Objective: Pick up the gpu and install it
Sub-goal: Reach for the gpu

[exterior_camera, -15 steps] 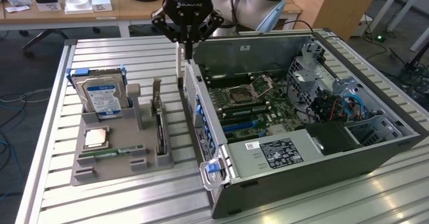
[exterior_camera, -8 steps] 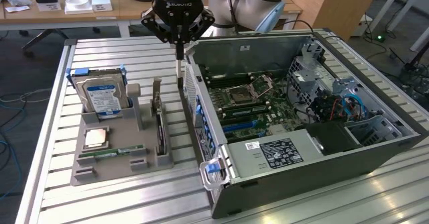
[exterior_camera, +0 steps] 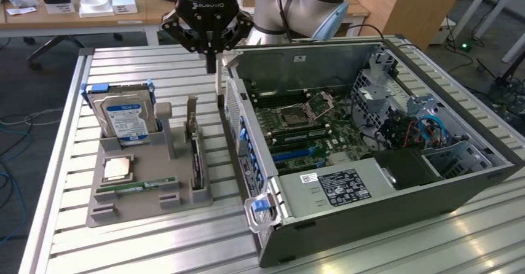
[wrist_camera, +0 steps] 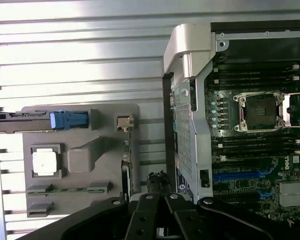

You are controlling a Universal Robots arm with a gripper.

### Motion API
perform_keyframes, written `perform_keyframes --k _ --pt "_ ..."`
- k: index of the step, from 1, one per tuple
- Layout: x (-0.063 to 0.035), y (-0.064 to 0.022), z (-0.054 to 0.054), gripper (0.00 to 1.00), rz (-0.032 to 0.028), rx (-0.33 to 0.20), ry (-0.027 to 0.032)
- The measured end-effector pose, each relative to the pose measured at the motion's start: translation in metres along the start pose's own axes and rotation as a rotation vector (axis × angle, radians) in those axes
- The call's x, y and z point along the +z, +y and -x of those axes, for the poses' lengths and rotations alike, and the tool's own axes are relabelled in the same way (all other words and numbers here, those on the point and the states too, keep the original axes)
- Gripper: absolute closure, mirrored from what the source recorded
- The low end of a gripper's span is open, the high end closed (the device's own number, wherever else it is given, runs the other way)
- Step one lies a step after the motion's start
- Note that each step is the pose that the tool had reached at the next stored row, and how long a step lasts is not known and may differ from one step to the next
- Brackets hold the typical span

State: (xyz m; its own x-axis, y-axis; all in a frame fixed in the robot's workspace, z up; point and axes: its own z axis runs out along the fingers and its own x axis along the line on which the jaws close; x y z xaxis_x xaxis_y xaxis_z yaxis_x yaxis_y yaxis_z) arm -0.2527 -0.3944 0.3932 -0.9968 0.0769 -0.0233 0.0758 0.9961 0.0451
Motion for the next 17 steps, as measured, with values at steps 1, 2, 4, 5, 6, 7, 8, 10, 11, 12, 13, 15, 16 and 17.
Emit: perform_keyframes --k 1,2,4,5,6,7,8,10,11,12,13,15,16,17 --pt "-0.0001 0.0000 -0.001 0.89 0.0000 0.000 0.0000" --pt "-0.0001 -0.0001 -0.003 0.89 0.0000 0.000 0.0001" --pt "-0.0002 -0.0002 -0.006 0.89 -0.0001 0.000 0.0001" --pt "-0.0002 -0.0002 -0.008 0.89 -0.0001 0.000 0.0000" --pt "-0.0002 -0.0003 -0.010 0.89 0.0000 0.000 -0.0001" --pt "-0.0003 -0.0003 -0.012 0.89 0.0000 0.000 0.0000" --pt "-0.0004 -0.0004 -0.015 0.89 0.0000 0.000 0.0000" --pt "-0.0004 -0.0005 -0.020 0.89 0.0000 0.000 0.0000" --pt "-0.0005 -0.0006 -0.022 0.89 0.0000 0.000 0.0000" --pt "-0.0005 -0.0006 -0.025 0.89 0.0000 0.000 -0.0001" --pt "-0.0006 -0.0007 -0.027 0.89 0.0000 0.000 0.0000" --pt "-0.0007 -0.0008 -0.030 0.89 0.0000 0.000 0.0000" --pt "-0.0007 -0.0008 -0.031 0.89 0.0000 0.000 -0.0001" --pt "-0.0007 -0.0008 -0.031 0.89 0.0000 0.000 0.0000"
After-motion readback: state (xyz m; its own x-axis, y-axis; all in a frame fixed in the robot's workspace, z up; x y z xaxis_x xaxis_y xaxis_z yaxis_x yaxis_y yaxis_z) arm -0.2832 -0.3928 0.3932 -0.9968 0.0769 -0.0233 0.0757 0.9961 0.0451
